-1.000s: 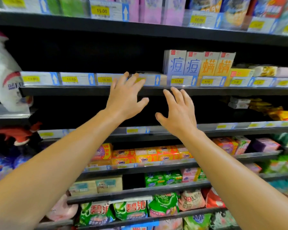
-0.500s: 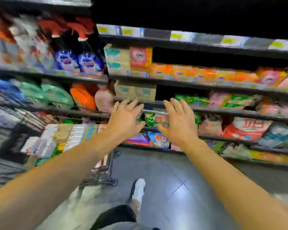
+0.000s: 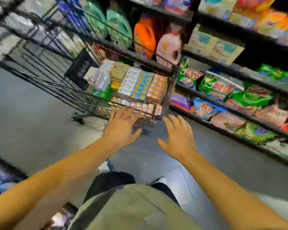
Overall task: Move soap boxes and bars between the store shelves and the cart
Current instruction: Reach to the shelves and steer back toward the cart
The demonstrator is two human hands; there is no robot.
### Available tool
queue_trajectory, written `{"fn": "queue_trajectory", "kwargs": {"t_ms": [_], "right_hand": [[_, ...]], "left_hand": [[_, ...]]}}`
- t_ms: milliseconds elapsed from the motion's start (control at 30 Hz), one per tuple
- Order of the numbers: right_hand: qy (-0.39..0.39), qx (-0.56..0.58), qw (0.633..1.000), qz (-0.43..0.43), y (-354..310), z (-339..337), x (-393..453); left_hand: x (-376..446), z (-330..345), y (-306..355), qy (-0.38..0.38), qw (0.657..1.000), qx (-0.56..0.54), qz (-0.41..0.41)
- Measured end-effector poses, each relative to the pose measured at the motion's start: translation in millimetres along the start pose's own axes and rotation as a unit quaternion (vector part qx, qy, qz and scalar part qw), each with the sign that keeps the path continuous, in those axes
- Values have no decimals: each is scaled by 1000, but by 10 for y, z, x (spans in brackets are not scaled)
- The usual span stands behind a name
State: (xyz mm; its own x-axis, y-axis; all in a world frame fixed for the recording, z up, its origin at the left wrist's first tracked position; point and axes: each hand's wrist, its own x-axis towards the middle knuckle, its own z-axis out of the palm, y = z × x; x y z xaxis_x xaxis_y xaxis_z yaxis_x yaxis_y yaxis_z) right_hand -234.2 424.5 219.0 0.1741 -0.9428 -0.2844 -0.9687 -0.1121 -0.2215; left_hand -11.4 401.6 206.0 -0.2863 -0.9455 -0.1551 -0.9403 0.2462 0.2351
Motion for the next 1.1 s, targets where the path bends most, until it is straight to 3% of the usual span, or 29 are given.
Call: {"fn": "queue_trajectory", "kwargs": {"t_ms": [300,500,733,1100], "right_hand": [[-3,46,998,-30,-1652,218,1064],[-14,63,997,-48,-2338,200,1762],[-49,63,995,-63,-2558,209,2598],[-179,76,979,-63,-2451,592,4623]], "left_hand": [[-178,-383,-1893,5,999,-29,-36],[-50,-669,-2624,17,997,-39,-59],[416,-696,-3041,1,995,-59,-79],[1814,-354,-3404,-34,982,-112,-149]]}}
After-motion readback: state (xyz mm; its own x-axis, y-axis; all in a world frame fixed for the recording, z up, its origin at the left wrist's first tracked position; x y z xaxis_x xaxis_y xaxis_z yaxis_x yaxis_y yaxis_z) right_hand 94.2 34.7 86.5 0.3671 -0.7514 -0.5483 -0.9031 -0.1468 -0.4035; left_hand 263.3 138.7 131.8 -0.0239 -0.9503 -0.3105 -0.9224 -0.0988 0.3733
